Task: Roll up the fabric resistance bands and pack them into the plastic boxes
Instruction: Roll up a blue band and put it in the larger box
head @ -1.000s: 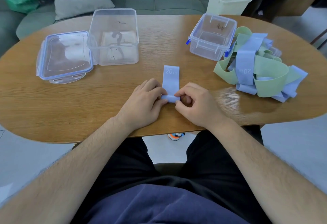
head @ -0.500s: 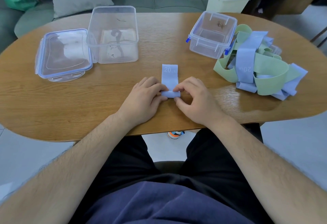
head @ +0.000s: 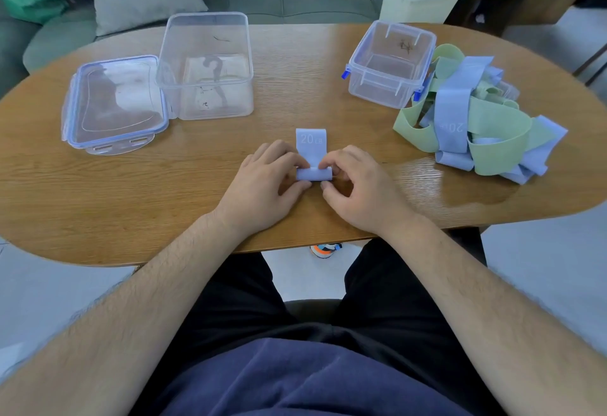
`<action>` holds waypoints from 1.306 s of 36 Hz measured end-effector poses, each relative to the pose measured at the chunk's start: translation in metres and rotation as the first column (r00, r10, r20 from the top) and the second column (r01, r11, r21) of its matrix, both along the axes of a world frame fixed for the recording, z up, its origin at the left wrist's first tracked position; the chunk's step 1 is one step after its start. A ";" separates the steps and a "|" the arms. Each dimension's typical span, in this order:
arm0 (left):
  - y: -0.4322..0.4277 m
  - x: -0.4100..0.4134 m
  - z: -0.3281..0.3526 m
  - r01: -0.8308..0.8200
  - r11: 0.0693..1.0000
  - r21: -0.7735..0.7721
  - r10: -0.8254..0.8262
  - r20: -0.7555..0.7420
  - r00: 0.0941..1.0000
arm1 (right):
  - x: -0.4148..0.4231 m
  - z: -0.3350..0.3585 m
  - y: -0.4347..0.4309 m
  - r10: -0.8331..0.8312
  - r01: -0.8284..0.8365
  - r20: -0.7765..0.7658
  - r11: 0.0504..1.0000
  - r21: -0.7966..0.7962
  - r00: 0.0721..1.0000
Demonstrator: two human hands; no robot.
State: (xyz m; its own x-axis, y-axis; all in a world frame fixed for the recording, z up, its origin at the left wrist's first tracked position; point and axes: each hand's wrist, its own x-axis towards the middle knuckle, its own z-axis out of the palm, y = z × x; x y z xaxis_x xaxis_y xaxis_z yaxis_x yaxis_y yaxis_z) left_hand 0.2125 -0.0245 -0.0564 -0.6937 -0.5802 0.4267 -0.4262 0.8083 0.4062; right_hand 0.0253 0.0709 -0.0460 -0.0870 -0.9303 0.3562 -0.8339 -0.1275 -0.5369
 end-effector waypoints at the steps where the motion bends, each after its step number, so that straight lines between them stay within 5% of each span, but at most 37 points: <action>1: 0.000 0.000 0.000 -0.014 1.000 0.001 0.014 0.003 1.000 | 0.000 -0.001 -0.001 -0.002 0.002 0.011 1.000 -0.001 1.000; 47: 0.000 0.003 0.003 0.043 0.999 -0.013 -0.043 -0.034 0.998 | -0.003 -0.003 0.000 0.088 -0.089 -0.053 0.996 -0.002 0.995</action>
